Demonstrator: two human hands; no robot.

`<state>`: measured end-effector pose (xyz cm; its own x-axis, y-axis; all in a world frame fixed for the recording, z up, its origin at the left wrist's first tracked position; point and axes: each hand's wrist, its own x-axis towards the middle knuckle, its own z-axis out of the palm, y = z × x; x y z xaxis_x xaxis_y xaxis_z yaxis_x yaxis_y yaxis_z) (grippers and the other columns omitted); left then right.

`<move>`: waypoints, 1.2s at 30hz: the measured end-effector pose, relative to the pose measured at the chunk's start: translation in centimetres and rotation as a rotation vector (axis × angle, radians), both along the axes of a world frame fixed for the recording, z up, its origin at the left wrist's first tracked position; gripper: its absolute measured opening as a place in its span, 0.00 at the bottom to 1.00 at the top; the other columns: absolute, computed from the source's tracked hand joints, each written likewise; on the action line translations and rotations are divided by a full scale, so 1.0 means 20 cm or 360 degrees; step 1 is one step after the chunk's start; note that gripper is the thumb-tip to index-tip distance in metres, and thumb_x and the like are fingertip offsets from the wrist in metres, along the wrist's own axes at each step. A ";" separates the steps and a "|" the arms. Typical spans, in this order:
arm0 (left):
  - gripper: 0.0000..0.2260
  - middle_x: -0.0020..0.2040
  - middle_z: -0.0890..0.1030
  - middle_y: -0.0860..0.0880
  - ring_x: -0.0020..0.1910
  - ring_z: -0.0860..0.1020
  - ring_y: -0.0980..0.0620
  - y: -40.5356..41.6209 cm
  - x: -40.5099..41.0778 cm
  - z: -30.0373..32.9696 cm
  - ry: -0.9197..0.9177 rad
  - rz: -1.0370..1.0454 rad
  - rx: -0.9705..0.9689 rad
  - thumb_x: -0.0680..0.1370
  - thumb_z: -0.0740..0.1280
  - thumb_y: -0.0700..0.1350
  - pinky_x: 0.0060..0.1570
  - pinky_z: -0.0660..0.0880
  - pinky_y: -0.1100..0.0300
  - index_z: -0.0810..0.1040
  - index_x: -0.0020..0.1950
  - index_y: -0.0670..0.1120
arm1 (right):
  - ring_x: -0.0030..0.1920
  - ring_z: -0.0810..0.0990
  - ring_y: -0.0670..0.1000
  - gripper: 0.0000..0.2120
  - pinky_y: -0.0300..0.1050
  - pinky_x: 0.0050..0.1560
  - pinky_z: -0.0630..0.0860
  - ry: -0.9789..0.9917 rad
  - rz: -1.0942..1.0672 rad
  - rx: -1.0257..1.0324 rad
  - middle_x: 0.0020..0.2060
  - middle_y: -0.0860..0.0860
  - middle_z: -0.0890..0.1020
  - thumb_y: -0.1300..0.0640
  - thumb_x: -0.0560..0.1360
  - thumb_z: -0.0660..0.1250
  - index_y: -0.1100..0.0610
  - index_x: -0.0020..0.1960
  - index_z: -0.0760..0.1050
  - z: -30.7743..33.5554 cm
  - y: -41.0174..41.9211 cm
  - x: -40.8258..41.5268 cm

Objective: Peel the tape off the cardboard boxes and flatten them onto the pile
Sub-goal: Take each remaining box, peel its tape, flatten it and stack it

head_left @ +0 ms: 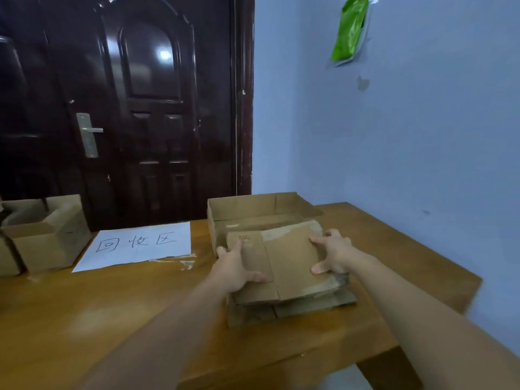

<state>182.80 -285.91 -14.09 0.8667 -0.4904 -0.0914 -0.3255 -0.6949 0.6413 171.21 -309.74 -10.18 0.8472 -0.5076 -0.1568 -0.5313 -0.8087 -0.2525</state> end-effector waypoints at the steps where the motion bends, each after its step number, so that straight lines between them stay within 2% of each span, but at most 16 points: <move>1: 0.53 0.72 0.61 0.46 0.68 0.72 0.42 0.00 0.01 -0.03 0.0007 0.0015 0.0006 0.66 0.81 0.60 0.69 0.73 0.43 0.53 0.82 0.56 | 0.75 0.57 0.62 0.44 0.63 0.75 0.62 0.0029 0.0015 0.0002 0.79 0.52 0.56 0.45 0.73 0.77 0.42 0.81 0.56 -0.04 -0.01 0.01; 4: 0.53 0.71 0.63 0.46 0.66 0.73 0.43 0.00 0.03 -0.08 -0.0009 0.0018 0.0077 0.64 0.81 0.63 0.65 0.76 0.46 0.56 0.82 0.57 | 0.76 0.58 0.63 0.42 0.63 0.75 0.62 0.0126 0.0025 0.0091 0.78 0.52 0.60 0.44 0.75 0.75 0.42 0.82 0.55 -0.12 -0.04 0.02; 6: 0.51 0.69 0.65 0.47 0.62 0.73 0.45 0.00 0.06 -0.09 0.0003 -0.0034 0.0160 0.64 0.80 0.66 0.50 0.81 0.53 0.58 0.81 0.57 | 0.77 0.60 0.63 0.43 0.63 0.75 0.63 0.0162 0.0037 0.0190 0.79 0.53 0.62 0.45 0.74 0.75 0.42 0.82 0.55 -0.15 -0.07 0.04; 8: 0.50 0.69 0.66 0.48 0.56 0.72 0.48 0.01 0.08 -0.09 -0.0007 -0.0082 0.0259 0.64 0.77 0.70 0.34 0.74 0.61 0.59 0.80 0.58 | 0.77 0.62 0.62 0.43 0.62 0.75 0.64 0.0225 0.0061 0.0223 0.79 0.53 0.62 0.45 0.75 0.75 0.44 0.82 0.55 -0.15 -0.09 0.06; 9: 0.49 0.69 0.67 0.48 0.55 0.72 0.49 0.01 0.08 -0.09 -0.0040 -0.0106 0.0325 0.64 0.76 0.72 0.34 0.71 0.62 0.60 0.80 0.58 | 0.77 0.63 0.62 0.42 0.61 0.75 0.64 0.0267 0.0080 0.0203 0.80 0.53 0.61 0.46 0.75 0.74 0.44 0.82 0.55 -0.14 -0.09 0.07; 10: 0.49 0.69 0.68 0.48 0.55 0.72 0.49 0.01 0.08 -0.09 -0.0082 -0.0129 0.0407 0.64 0.74 0.74 0.37 0.72 0.62 0.60 0.80 0.58 | 0.77 0.63 0.62 0.42 0.60 0.75 0.64 0.0315 0.0105 0.0163 0.80 0.53 0.61 0.45 0.76 0.74 0.45 0.82 0.54 -0.13 -0.09 0.08; 12: 0.49 0.69 0.69 0.47 0.61 0.73 0.47 0.01 0.08 -0.07 -0.0187 -0.0159 0.0610 0.64 0.70 0.77 0.52 0.77 0.54 0.61 0.79 0.57 | 0.76 0.64 0.62 0.40 0.60 0.74 0.65 0.0422 0.0134 0.0076 0.79 0.54 0.62 0.46 0.77 0.72 0.46 0.83 0.54 -0.10 -0.07 0.10; 14: 0.49 0.71 0.68 0.46 0.68 0.70 0.43 -0.01 0.08 -0.04 -0.0369 -0.0174 0.0815 0.64 0.67 0.79 0.65 0.73 0.45 0.64 0.79 0.56 | 0.73 0.68 0.62 0.37 0.60 0.71 0.68 0.0538 0.0169 -0.0025 0.76 0.55 0.66 0.47 0.78 0.72 0.50 0.81 0.58 -0.06 -0.04 0.14; 17: 0.46 0.75 0.62 0.45 0.74 0.63 0.40 -0.05 0.06 0.01 -0.0658 -0.0274 0.1013 0.68 0.66 0.77 0.73 0.65 0.42 0.68 0.77 0.50 | 0.69 0.71 0.62 0.34 0.59 0.67 0.71 0.0672 0.0244 -0.0150 0.73 0.57 0.70 0.47 0.78 0.72 0.55 0.78 0.63 -0.03 0.00 0.19; 19: 0.42 0.77 0.61 0.44 0.75 0.62 0.41 -0.08 0.04 0.03 -0.0681 -0.0399 0.0983 0.73 0.69 0.71 0.75 0.63 0.42 0.66 0.78 0.48 | 0.69 0.71 0.63 0.34 0.60 0.67 0.71 0.0701 0.0273 -0.0236 0.72 0.57 0.71 0.46 0.76 0.74 0.56 0.76 0.65 -0.03 0.01 0.20; 21: 0.38 0.78 0.62 0.45 0.76 0.64 0.41 -0.10 0.03 0.02 -0.0570 -0.0547 0.0854 0.77 0.70 0.63 0.75 0.64 0.43 0.61 0.81 0.51 | 0.69 0.70 0.64 0.36 0.62 0.68 0.71 0.0676 0.0273 -0.0331 0.70 0.58 0.72 0.44 0.74 0.75 0.58 0.75 0.67 -0.04 0.02 0.21; 23: 0.35 0.79 0.63 0.47 0.76 0.65 0.42 -0.09 0.05 0.01 -0.0445 -0.0649 0.0787 0.79 0.69 0.59 0.74 0.66 0.43 0.58 0.82 0.54 | 0.69 0.72 0.63 0.37 0.61 0.68 0.72 0.0596 0.0287 -0.0323 0.70 0.58 0.73 0.46 0.73 0.77 0.59 0.74 0.67 -0.05 0.02 0.21; 27: 0.34 0.84 0.51 0.44 0.81 0.56 0.40 -0.09 0.06 0.03 -0.0387 -0.0772 0.0968 0.83 0.61 0.61 0.78 0.59 0.43 0.50 0.84 0.54 | 0.75 0.66 0.63 0.42 0.61 0.73 0.67 0.0461 0.0368 -0.0174 0.76 0.56 0.68 0.57 0.74 0.76 0.50 0.82 0.58 -0.04 0.03 0.17; 30: 0.35 0.84 0.48 0.43 0.82 0.53 0.40 -0.09 0.09 0.05 -0.0370 -0.0856 0.1077 0.83 0.57 0.64 0.79 0.57 0.42 0.46 0.85 0.54 | 0.78 0.61 0.63 0.41 0.62 0.75 0.62 0.0494 0.0353 -0.0026 0.79 0.54 0.61 0.52 0.76 0.75 0.45 0.82 0.57 -0.03 0.00 0.15; 33: 0.40 0.83 0.54 0.44 0.80 0.60 0.40 -0.11 0.10 0.07 -0.0336 -0.0872 0.1155 0.79 0.58 0.72 0.77 0.61 0.42 0.49 0.84 0.54 | 0.79 0.57 0.61 0.51 0.64 0.77 0.60 0.0589 0.0366 0.0150 0.81 0.51 0.56 0.39 0.69 0.78 0.44 0.83 0.52 -0.04 -0.03 0.14; 36: 0.40 0.74 0.70 0.44 0.69 0.72 0.43 -0.15 0.09 0.11 -0.0400 -0.0901 0.1223 0.77 0.61 0.73 0.68 0.70 0.45 0.59 0.81 0.50 | 0.79 0.58 0.59 0.56 0.59 0.78 0.59 0.0633 0.0434 0.0099 0.81 0.51 0.57 0.36 0.68 0.78 0.48 0.83 0.48 -0.03 0.00 0.15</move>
